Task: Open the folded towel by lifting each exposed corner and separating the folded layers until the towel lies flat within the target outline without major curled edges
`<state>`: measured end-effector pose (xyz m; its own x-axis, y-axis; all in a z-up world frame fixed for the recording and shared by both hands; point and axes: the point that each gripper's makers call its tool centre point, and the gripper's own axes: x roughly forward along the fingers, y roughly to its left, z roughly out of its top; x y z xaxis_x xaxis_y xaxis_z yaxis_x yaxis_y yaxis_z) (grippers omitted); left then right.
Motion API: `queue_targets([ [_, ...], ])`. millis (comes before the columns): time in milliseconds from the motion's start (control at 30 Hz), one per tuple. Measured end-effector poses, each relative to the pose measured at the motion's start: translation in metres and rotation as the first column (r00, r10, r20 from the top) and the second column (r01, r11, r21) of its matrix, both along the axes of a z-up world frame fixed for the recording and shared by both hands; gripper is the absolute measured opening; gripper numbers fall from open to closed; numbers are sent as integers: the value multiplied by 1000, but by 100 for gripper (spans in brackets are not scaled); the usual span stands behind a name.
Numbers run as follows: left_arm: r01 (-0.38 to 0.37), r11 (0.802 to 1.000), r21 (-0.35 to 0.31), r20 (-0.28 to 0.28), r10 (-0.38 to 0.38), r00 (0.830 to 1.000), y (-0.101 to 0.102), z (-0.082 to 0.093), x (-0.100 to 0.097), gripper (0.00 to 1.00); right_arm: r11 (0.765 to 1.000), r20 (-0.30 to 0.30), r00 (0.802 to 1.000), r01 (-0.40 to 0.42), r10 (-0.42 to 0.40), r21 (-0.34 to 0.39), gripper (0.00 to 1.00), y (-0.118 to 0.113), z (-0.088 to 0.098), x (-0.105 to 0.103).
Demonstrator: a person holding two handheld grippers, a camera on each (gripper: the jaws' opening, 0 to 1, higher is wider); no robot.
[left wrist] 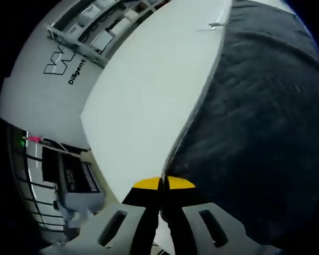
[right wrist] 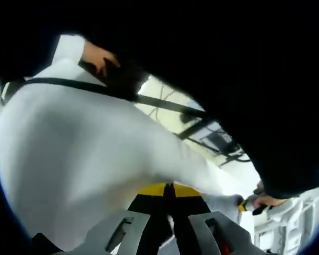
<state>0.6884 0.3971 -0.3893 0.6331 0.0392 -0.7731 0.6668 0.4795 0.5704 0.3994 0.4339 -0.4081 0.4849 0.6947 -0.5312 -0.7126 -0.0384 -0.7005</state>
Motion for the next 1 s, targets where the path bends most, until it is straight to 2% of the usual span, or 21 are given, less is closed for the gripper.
queue_targets([
  [167,17,999,36,-13,-16,1000,-1,-10,-1,2,1000,6,1000,-6,6,-11,0,0,-5,-3],
  [533,26,998,59,-43,-24,999,-1,-22,0,1,1000,36,999,-14,14,-13,0,0,-6,-3],
  [733,18,999,48,-53,-15,998,-1,-22,1,1,1000,80,997,-17,19,-18,0,1,-6,-3],
  [1000,34,998,55,-65,-30,997,-3,-23,1,1,1000,69,998,-16,16,-6,0,2,-6,-1],
])
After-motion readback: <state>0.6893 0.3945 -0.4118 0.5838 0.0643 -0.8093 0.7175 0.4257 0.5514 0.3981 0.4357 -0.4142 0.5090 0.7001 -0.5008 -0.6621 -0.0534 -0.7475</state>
